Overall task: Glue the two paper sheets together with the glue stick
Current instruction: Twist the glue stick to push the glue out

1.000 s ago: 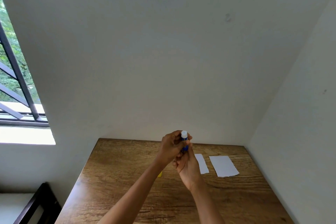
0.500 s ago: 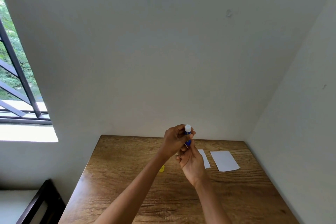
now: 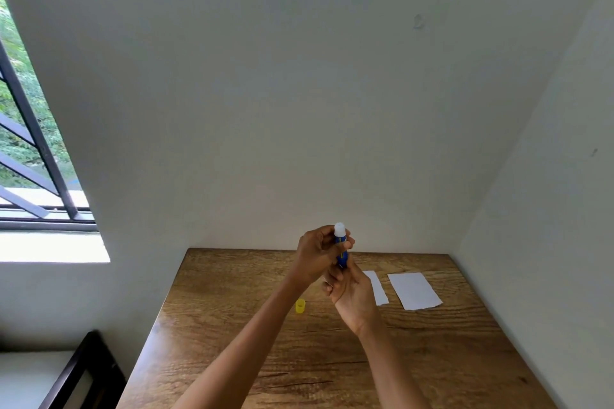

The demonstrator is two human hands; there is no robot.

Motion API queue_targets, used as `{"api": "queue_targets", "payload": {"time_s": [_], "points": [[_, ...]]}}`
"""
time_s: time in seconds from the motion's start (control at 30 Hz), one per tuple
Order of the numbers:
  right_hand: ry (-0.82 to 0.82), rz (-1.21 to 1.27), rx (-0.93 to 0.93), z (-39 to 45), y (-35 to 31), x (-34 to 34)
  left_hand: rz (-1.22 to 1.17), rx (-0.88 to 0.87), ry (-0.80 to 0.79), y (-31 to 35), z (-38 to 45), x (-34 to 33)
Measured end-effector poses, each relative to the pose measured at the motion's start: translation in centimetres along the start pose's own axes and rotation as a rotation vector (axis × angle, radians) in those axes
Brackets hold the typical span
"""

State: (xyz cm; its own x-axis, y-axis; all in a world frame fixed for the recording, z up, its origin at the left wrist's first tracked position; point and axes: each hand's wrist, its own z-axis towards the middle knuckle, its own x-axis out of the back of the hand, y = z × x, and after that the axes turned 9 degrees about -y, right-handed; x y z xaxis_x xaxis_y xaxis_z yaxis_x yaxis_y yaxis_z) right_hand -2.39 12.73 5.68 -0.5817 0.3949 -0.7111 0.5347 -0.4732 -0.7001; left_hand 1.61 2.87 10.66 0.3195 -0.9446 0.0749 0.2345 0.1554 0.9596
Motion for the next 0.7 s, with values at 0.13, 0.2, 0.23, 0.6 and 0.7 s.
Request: {"api": "queue_targets", "payload": {"time_s": [0.13,0.2,0.23,0.6,0.7], "points": [[0.044,-0.01,-0.027,0.4,0.0,-0.6,0.009,0.001,0.014,-0.1,-0.1,-0.4],[0.01,0.014,-0.002,0.3,0.2,-0.7,-0.004,0.0,0.038,-0.2,0.0,-0.1],[-0.011,0.025,0.004,0.2,0.3,-0.6,-0.018,0.006,0.044,-0.3,0.0,0.1],[0.018,0.005,-0.028,-0.2,1.0,-0.6,-0.072,0.022,0.059,-1.2,-0.2,0.4],[0.043,-0.003,-0.082,-0.1,0.8,-0.5,-0.007,0.022,0.02,-1.6,-0.4,0.4]]}}
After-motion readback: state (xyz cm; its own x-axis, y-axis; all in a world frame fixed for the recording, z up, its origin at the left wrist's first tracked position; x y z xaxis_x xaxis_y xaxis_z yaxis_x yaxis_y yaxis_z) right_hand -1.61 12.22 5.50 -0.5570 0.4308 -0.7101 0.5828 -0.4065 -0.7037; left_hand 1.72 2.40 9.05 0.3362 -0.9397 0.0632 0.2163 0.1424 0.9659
